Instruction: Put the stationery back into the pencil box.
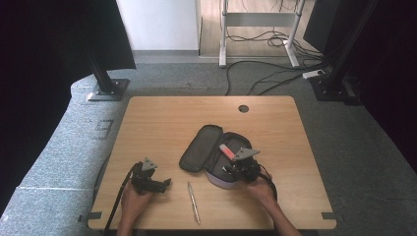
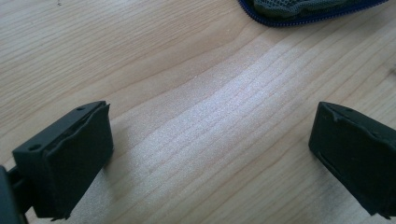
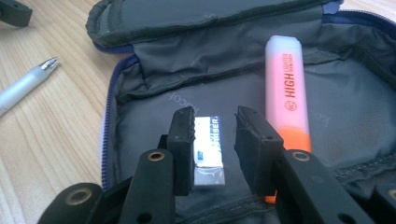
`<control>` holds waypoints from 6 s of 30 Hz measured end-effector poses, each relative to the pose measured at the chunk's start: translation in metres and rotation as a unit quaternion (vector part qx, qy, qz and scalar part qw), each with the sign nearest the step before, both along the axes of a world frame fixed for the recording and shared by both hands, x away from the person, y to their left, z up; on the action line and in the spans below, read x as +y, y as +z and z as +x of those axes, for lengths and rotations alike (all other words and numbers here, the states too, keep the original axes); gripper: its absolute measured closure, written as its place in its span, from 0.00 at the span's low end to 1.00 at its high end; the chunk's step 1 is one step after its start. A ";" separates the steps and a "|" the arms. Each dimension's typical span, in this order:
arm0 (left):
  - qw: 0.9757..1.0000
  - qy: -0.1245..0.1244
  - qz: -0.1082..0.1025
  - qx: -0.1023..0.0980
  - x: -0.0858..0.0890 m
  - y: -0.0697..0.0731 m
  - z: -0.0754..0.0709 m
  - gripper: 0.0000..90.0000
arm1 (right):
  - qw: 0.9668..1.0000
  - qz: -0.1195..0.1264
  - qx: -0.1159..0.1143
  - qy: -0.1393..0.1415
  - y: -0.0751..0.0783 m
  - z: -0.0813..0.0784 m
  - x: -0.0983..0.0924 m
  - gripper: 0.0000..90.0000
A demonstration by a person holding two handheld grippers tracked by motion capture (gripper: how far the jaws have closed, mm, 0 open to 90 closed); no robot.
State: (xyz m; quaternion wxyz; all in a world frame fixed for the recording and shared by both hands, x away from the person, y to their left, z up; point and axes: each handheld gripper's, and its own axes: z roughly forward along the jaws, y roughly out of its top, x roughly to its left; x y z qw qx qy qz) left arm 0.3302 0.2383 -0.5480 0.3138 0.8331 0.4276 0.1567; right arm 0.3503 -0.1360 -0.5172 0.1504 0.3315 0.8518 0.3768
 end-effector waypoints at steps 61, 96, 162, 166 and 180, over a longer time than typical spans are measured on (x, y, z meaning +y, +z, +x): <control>1.000 0.000 0.000 0.000 0.000 0.000 0.000 0.00 | 0.995 0.027 0.010 0.090 0.011 -0.048 0.048 0.44; 1.000 0.000 0.000 0.000 0.000 0.000 0.000 0.00 | 0.990 0.035 0.032 0.132 -0.024 -0.054 0.104 0.42; 1.000 0.000 0.000 0.000 0.000 0.000 0.000 0.00 | 0.994 0.030 0.012 0.103 0.005 -0.056 0.067 0.87; 1.000 0.000 0.000 0.000 0.000 0.000 0.000 0.00 | 0.995 0.034 0.011 0.098 0.007 -0.055 0.064 0.87; 1.000 0.000 0.000 0.000 0.000 0.000 0.000 0.00 | 0.995 0.039 0.011 0.087 0.010 -0.052 0.057 0.87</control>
